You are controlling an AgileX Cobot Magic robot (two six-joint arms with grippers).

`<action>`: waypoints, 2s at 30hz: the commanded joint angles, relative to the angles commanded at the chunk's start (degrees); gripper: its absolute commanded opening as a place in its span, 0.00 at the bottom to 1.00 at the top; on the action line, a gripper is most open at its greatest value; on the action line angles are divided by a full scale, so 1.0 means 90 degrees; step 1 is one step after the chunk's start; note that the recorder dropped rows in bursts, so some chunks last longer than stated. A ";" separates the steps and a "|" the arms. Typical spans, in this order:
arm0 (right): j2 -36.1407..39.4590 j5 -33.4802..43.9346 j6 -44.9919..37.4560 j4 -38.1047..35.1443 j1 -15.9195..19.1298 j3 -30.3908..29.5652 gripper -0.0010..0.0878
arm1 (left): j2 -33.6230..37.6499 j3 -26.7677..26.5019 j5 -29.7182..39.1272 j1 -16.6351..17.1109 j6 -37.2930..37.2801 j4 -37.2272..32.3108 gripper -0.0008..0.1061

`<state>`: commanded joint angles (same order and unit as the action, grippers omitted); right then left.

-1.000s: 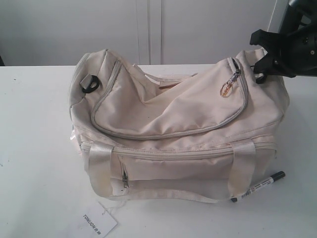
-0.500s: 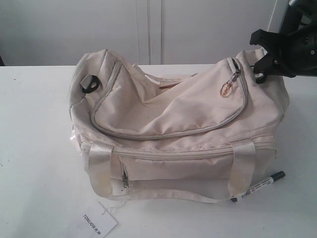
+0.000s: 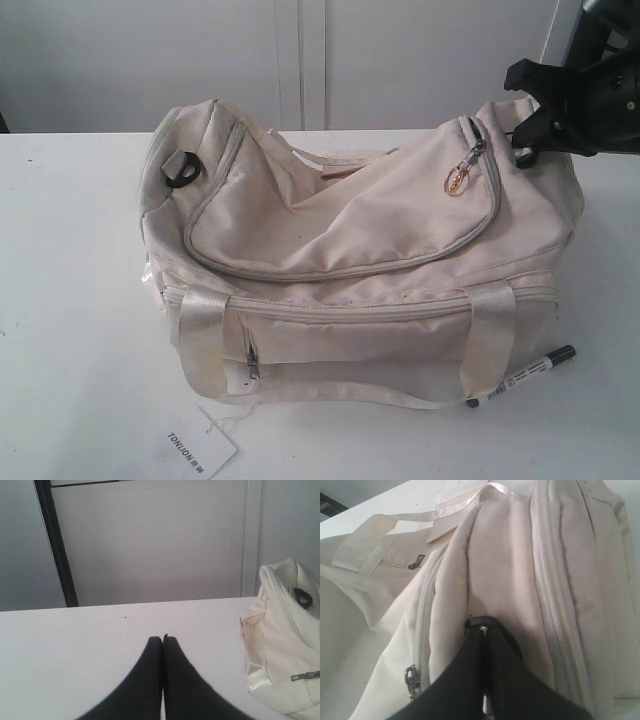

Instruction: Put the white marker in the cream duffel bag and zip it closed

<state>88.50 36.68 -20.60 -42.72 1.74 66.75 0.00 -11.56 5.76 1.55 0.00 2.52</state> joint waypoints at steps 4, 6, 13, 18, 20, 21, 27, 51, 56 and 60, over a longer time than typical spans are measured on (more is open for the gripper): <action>0.0000 0.0000 0.0000 0.0000 0.0000 0.0000 0.01 | 0.0000 -0.0295 0.0422 0.0000 0.0000 0.0000 0.01; 0.0000 0.0000 0.0000 0.0000 0.0000 0.0000 0.01 | 0.0000 -0.0443 0.0571 0.0000 0.0000 0.0000 0.01; 0.0000 0.0000 0.0000 0.0000 0.0000 0.0000 0.01 | 0.0165 -0.0956 0.1537 0.0000 0.0000 0.0187 0.01; 0.0000 0.0000 0.0000 0.0000 0.0000 0.0000 0.01 | 0.0622 -0.1310 0.1923 0.0000 0.0204 0.0698 0.01; 0.0000 0.0000 0.0000 0.0000 0.0000 0.0000 0.01 | 0.0849 -0.1463 0.2125 0.0000 0.0496 0.1020 0.01; 0.0000 0.0000 0.0000 0.0000 0.0000 0.0000 0.01 | 0.0985 -0.1545 0.2219 0.0000 0.0705 0.1242 0.01; 0.0000 0.0000 0.0000 0.0000 0.0000 0.0000 0.01 | 0.1779 -0.1915 0.2616 0.0000 0.2304 0.2809 0.01; 0.0000 0.0000 0.0000 0.0000 0.0000 0.0000 0.01 | 0.3926 -0.2524 0.3404 0.0000 0.5450 0.5581 0.01; 0.0000 0.0000 0.0000 0.0000 0.0000 0.0000 0.01 | 0.4362 -0.2577 0.3499 0.0000 0.6156 0.6207 0.01; 0.0000 0.0000 0.0000 0.0000 0.0000 0.0000 0.01 | 0.4841 -0.2577 0.3499 0.0000 0.6877 0.7058 0.01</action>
<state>88.50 36.68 -20.60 -42.72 1.74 66.75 43.56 -34.76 37.25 1.55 61.90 66.05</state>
